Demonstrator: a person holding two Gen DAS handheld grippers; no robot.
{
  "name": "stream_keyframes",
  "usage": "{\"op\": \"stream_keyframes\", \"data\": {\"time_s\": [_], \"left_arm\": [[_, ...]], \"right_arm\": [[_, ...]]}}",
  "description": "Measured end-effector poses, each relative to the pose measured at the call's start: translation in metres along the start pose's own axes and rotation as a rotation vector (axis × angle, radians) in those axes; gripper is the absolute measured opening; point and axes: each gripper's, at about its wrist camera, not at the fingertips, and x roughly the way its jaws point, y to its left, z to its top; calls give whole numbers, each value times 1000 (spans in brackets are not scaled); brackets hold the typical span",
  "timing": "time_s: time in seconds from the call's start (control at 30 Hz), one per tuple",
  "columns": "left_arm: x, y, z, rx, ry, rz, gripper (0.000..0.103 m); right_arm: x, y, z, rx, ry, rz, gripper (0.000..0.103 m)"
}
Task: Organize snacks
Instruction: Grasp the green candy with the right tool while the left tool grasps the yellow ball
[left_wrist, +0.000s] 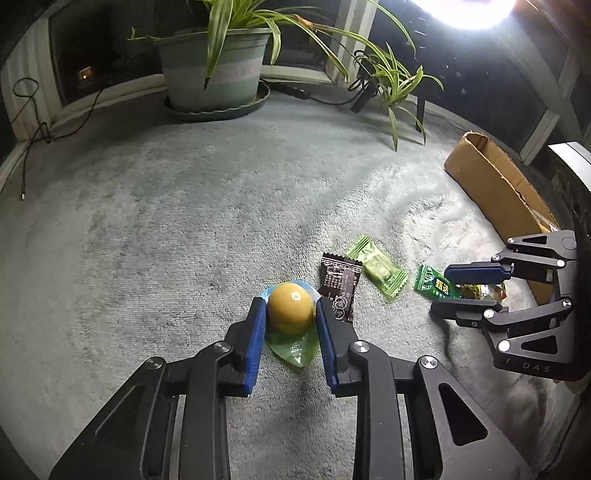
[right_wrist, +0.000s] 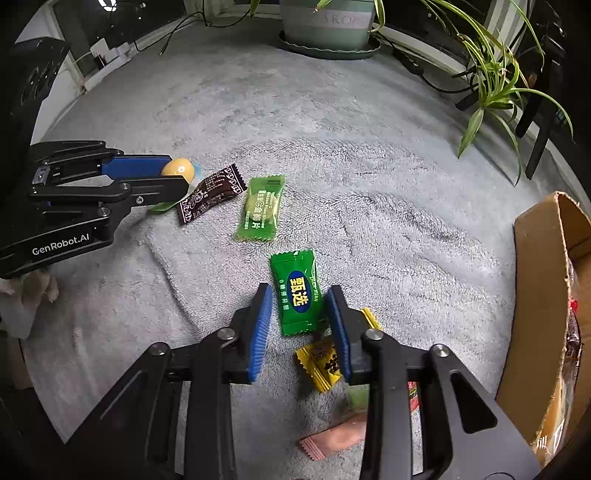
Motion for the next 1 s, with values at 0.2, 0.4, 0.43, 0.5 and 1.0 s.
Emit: {"op": "stream_keyframes", "data": {"time_s": [0.2, 0.4, 0.43, 0.5, 1.0], "left_arm": [[0, 1, -1, -3, -9, 3, 24], [-4, 2, -4, -21, -12, -6, 23], [-6, 3, -4, -25, -14, -7, 23], [-9, 4, -4, -33, -19, -11, 23], [-46, -38, 20, -10, -123, -105, 23]], "right_arm": [[-1, 0, 1, 9, 0, 8, 24], [-10, -3, -1, 36, -24, 18, 24], [-14, -4, -2, 42, -33, 20, 24], [-20, -7, -4, 52, -49, 22, 24], [-108, -58, -30, 174, -207, -15, 24]]}}
